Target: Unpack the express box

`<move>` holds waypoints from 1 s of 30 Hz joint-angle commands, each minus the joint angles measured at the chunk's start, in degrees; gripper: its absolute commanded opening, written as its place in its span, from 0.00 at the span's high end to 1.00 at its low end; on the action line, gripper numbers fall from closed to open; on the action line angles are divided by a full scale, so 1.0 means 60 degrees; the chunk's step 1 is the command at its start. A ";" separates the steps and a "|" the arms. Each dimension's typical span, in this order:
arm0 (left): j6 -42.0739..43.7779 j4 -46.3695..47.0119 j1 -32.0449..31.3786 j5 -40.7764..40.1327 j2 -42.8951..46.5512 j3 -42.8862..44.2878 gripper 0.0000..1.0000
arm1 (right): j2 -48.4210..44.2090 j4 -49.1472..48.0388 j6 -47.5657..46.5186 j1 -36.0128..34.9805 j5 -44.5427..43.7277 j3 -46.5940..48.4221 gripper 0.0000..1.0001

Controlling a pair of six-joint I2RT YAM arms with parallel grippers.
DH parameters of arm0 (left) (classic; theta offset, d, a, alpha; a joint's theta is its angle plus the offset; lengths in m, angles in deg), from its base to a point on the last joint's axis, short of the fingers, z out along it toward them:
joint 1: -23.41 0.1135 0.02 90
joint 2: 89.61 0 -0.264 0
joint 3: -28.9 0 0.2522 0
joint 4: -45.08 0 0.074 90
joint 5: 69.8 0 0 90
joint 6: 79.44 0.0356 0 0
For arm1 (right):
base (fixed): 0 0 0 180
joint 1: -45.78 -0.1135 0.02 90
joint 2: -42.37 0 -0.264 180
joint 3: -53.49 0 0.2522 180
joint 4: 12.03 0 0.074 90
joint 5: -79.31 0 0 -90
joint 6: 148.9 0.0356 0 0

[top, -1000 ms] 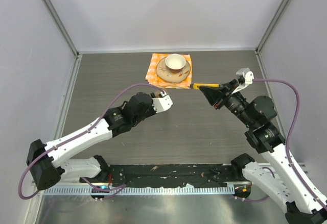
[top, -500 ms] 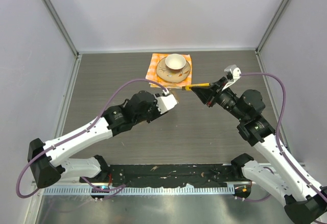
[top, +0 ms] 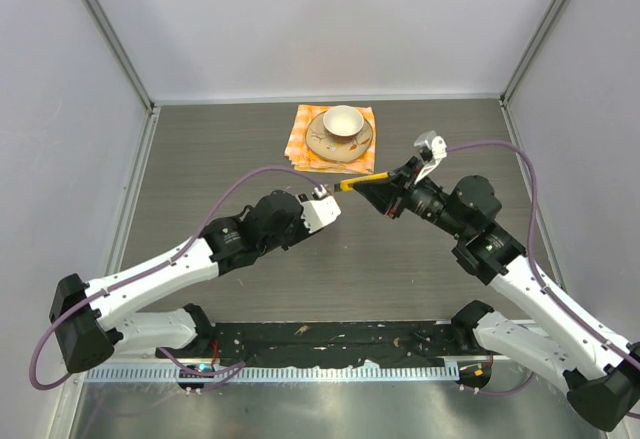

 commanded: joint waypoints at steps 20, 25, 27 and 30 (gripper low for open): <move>-0.0367 0.0416 -0.0021 0.0151 0.0427 0.0056 1.00 | 0.0336 0.0346 -0.1003 -0.1075 -0.1369 0.0473 0.99; -0.0396 0.0372 -0.0021 0.0210 0.0457 0.0085 1.00 | 0.0336 0.0361 -0.0959 -0.1090 -0.1310 0.0459 0.99; -0.0382 0.0357 -0.0021 0.0239 0.0457 0.0071 1.00 | 0.0365 0.0375 -0.0959 -0.1119 -0.1296 0.0429 0.99; -0.0382 0.0357 -0.0021 0.0254 0.0472 0.0085 1.00 | 0.0365 0.0375 -0.0900 -0.1178 -0.1296 0.0415 0.99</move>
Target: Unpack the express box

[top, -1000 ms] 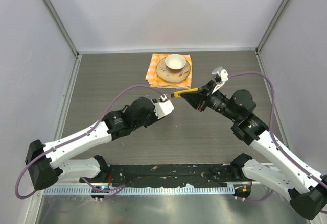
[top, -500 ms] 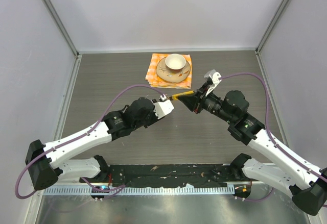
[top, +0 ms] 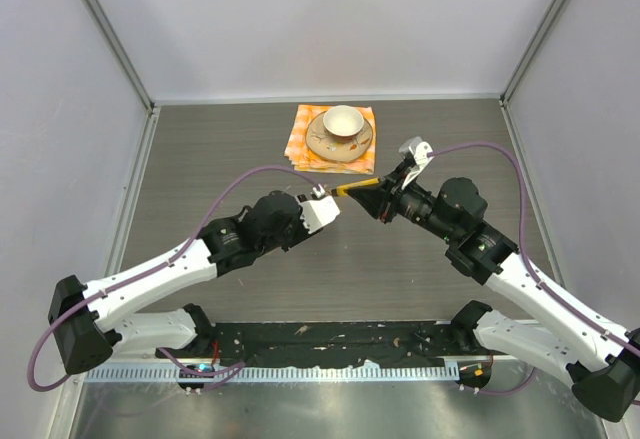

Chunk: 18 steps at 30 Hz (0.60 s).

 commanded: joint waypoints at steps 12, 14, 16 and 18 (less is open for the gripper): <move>-0.0221 0.0701 -0.0021 -0.0971 0.0169 0.0114 1.00 | 0.0158 0.1099 -0.0644 -0.1565 -0.2014 0.0595 0.99; -0.0294 0.0760 -0.0007 -0.1221 0.0125 0.0099 1.00 | 0.0129 0.1275 -0.0630 -0.1874 -0.2832 0.0521 0.99; -0.0397 0.0803 -0.0007 -0.1294 0.0139 0.0085 1.00 | 0.0115 0.1510 -0.0557 -0.2284 -0.3230 0.0419 0.99; -0.0426 0.0833 -0.0007 -0.1280 0.0110 0.0070 1.00 | 0.0100 0.1641 -0.0455 -0.2577 -0.3582 0.0346 0.99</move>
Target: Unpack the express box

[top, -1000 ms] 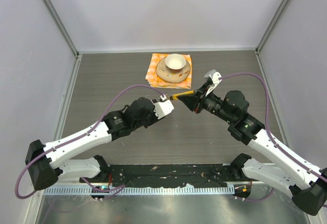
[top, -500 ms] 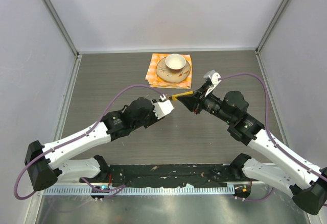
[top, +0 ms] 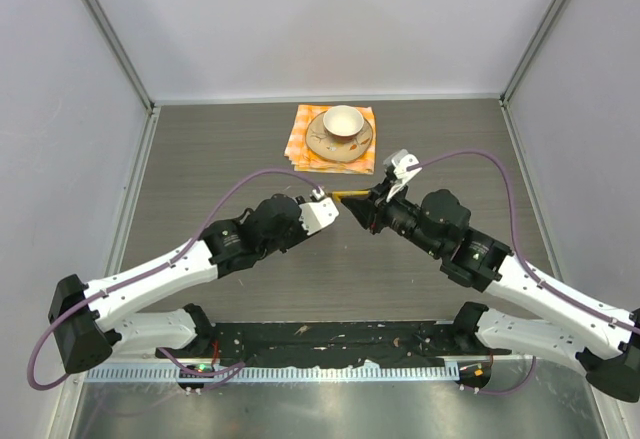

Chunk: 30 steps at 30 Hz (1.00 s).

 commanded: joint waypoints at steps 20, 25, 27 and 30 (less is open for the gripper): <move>-0.0097 0.1268 0.0055 -0.0946 0.0004 -0.0095 1.00 | 0.0064 0.2634 0.1319 -0.1603 -0.1572 0.0493 0.99; -0.0039 0.1444 0.0085 -0.1268 -0.0026 -0.0212 1.00 | 0.0122 0.3323 0.1772 -0.2160 -0.1733 0.0771 0.99; -0.0024 0.1487 0.0114 -0.1400 -0.0026 -0.0227 1.00 | 0.0166 0.3615 0.2080 -0.2335 -0.1850 0.0845 0.99; -0.0009 0.1531 0.0158 -0.1473 -0.0040 -0.0271 1.00 | 0.0195 0.4039 0.2402 -0.2687 -0.2070 0.0991 0.99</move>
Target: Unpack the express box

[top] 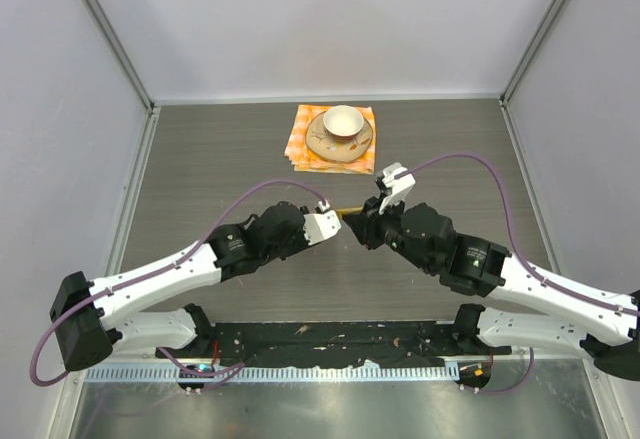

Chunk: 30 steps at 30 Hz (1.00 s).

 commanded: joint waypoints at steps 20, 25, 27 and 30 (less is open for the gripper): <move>-0.0724 0.1323 0.0541 -0.1243 0.0223 0.0148 1.00 | -0.0348 0.2573 0.1276 -0.1065 0.0322 0.0427 0.99; -0.1500 0.0827 0.0585 -0.1213 0.0018 0.0323 1.00 | -0.1344 0.2048 0.0281 -0.1109 0.0874 0.0222 0.99; -0.2054 0.0606 0.0600 -0.1286 -0.0245 0.0600 1.00 | -0.1448 0.1696 -0.0349 -0.1211 0.1372 0.0251 0.99; -0.2715 -0.0154 0.0658 -0.1302 -0.0889 0.1257 0.99 | -0.1082 0.1564 -0.1094 -0.1606 0.1681 0.0557 0.99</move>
